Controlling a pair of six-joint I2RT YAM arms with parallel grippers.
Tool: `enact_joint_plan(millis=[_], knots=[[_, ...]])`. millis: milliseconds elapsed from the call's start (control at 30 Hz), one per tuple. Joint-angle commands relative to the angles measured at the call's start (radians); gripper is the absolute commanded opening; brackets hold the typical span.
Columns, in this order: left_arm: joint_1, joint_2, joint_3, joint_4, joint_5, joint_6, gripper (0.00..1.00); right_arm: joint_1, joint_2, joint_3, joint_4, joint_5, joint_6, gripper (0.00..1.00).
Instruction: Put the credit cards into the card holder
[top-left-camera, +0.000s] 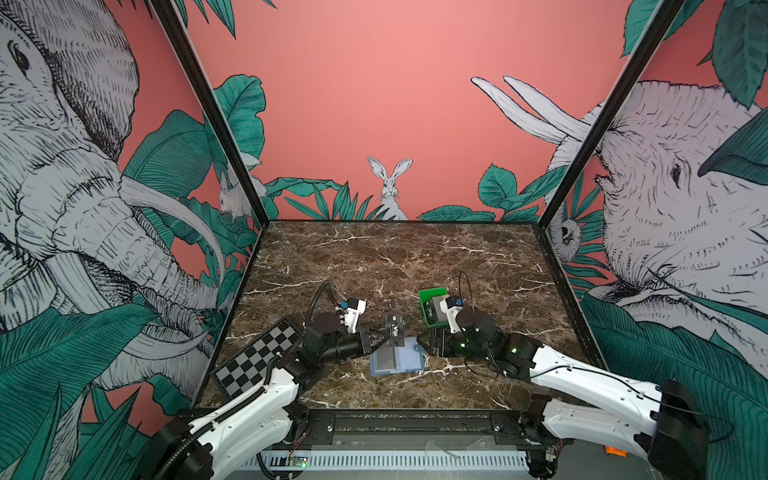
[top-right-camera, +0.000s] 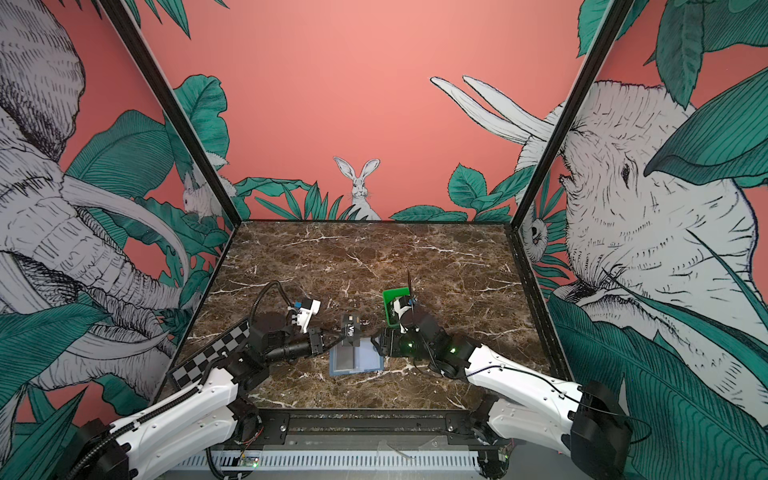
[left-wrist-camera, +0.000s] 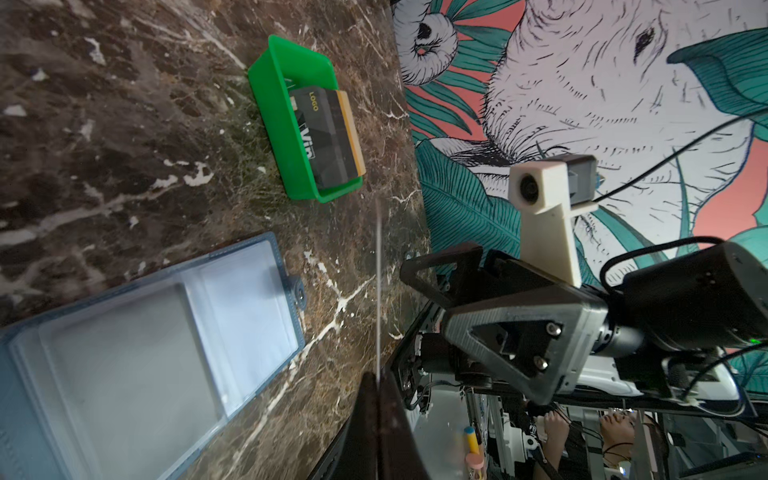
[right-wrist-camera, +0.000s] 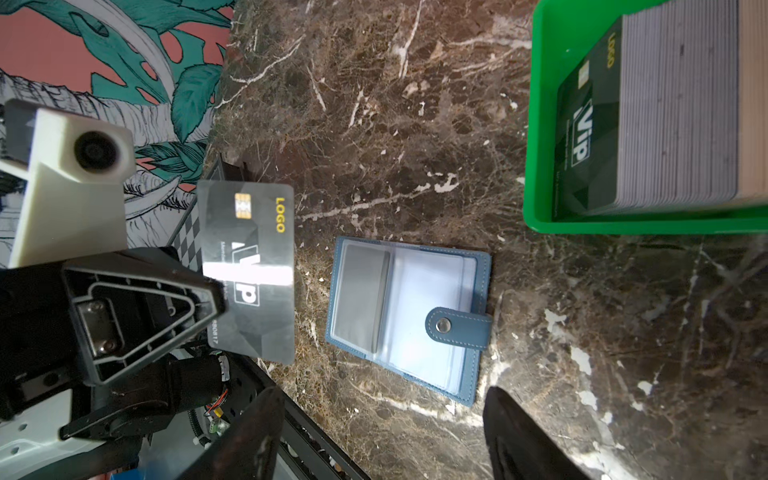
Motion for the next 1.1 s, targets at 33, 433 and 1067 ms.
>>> enact_joint_plan(millis=[33, 433, 1067], knots=[[0.005, -0.033, -0.011, -0.148, -0.019, 0.084, 0.00, 0.011, 0.033, 0.002, 0.009, 0.034, -0.006, 0.64], [0.005, 0.019, -0.031, -0.153, -0.036, 0.134, 0.00, 0.017, 0.168, 0.008, 0.064, 0.002, 0.026, 0.46], [-0.094, 0.060, -0.098, -0.040, -0.140, 0.027, 0.00, 0.049, 0.288, 0.036, -0.006, -0.019, 0.032, 0.33]])
